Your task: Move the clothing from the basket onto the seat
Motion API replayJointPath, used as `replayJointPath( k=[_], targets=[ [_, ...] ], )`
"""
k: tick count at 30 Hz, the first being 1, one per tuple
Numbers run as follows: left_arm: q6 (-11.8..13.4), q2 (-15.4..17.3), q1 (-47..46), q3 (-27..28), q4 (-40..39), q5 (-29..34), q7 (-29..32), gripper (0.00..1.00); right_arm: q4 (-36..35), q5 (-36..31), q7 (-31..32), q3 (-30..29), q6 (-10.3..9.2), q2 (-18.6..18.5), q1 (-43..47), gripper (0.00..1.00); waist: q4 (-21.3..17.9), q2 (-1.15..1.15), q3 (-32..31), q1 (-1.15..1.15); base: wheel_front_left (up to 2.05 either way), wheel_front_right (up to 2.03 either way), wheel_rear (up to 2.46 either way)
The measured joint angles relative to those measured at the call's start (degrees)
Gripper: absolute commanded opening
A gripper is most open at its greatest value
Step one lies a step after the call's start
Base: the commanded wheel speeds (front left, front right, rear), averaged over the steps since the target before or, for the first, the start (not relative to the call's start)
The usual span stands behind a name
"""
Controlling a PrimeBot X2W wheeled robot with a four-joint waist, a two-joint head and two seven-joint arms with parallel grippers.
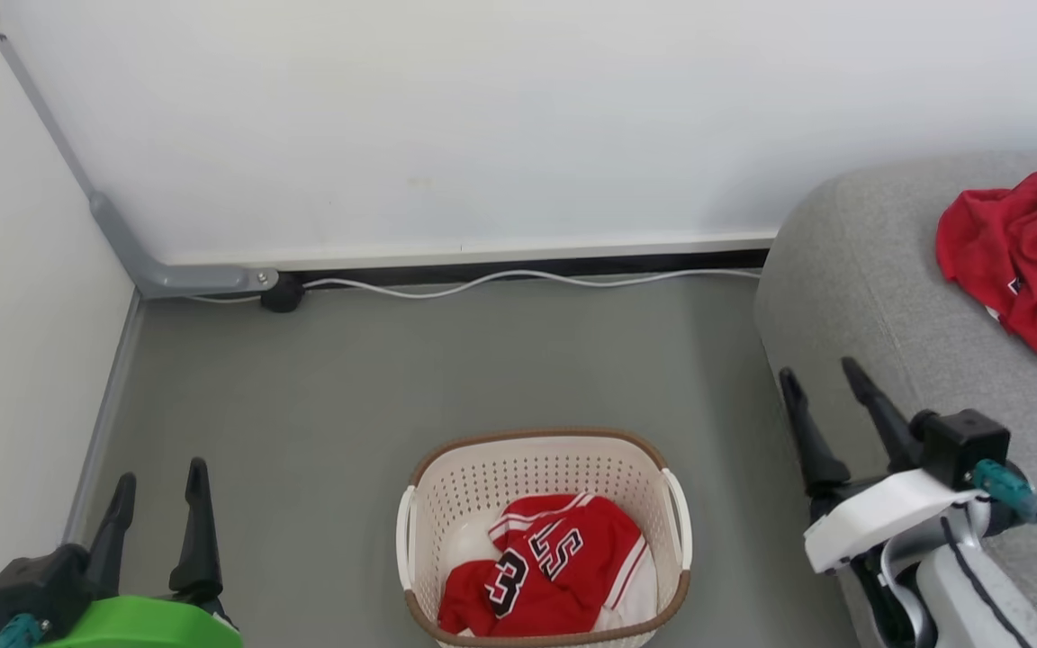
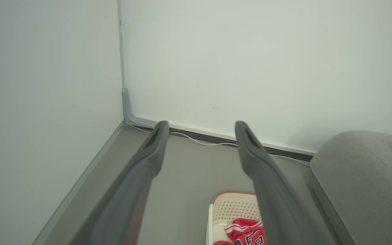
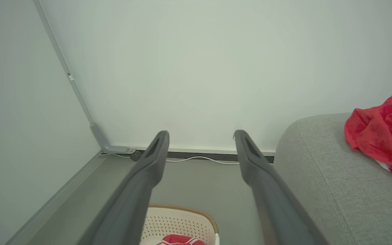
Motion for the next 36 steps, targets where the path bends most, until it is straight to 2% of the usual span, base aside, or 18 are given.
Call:
replayJointPath(
  k=[4,16,24,36],
  targets=[
    [0.0,0.3,1.2,0.4,-1.1,-0.1,0.0,1.0,-1.5,-0.5,0.0,1.2,-0.55,1.0,1.7,1.0,-0.8,0.0,-1.0,0.0,0.0,0.0,0.0],
    [0.0,1.6,1.9,-0.2,-4.1,-0.2,1.0,1.0,-6.5,-2.0,0.0,1.4,-2.12,0.7,3.0,1.0,-3.0,0.0,0.6,0.0,0.0,0.0,0.0],
    [-0.5,3.0,0.7,-3.5,-5.8,0.7,5.3,1.0,-9.1,-3.0,0.0,2.4,-2.49,0.4,4.5,1.0,-4.1,0.0,5.1,0.0,0.0,0.0,0.0],
    [-1.2,3.3,-8.8,-8.8,-4.1,3.8,12.6,1.0,-12.7,-4.0,0.0,3.5,-2.9,0.5,3.9,1.0,-6.2,0.0,14.2,0.0,0.0,0.0,0.0]
  ],
)
